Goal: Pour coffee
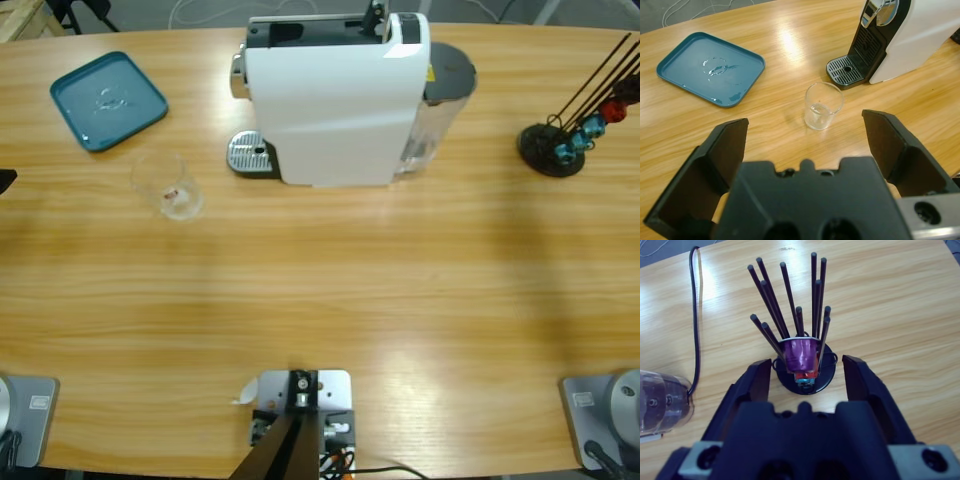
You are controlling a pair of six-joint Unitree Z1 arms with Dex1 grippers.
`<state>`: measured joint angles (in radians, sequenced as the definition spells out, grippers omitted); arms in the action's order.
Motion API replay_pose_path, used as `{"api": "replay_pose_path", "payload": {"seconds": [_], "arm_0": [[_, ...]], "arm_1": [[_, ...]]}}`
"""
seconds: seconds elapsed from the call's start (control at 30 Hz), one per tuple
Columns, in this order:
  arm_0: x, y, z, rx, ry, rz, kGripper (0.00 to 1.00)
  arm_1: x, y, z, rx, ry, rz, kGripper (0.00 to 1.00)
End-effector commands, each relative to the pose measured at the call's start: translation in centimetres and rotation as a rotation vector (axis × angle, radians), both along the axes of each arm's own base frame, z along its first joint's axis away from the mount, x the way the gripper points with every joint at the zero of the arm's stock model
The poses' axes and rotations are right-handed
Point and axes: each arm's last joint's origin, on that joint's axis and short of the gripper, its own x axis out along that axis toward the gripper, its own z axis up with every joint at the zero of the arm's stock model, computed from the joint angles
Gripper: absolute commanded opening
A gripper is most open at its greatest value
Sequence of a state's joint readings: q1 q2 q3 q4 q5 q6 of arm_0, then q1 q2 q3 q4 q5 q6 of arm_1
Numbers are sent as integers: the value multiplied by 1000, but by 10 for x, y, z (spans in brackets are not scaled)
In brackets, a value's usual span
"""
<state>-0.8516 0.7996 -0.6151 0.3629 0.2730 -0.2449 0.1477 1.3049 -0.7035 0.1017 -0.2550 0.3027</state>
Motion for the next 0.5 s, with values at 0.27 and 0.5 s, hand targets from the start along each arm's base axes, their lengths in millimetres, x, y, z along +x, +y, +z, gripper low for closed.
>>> {"api": "replay_pose_path", "payload": {"seconds": [0.27, 0.5], "arm_0": [[-4, 3, -12, -4, 12, -17, 987], [-3, 2, -13, -3, 13, -17, 987]], "arm_1": [[11, -1, -14, -5, 54, -25, 332], [11, -1, -15, -4, 52, -18, 0]]}}
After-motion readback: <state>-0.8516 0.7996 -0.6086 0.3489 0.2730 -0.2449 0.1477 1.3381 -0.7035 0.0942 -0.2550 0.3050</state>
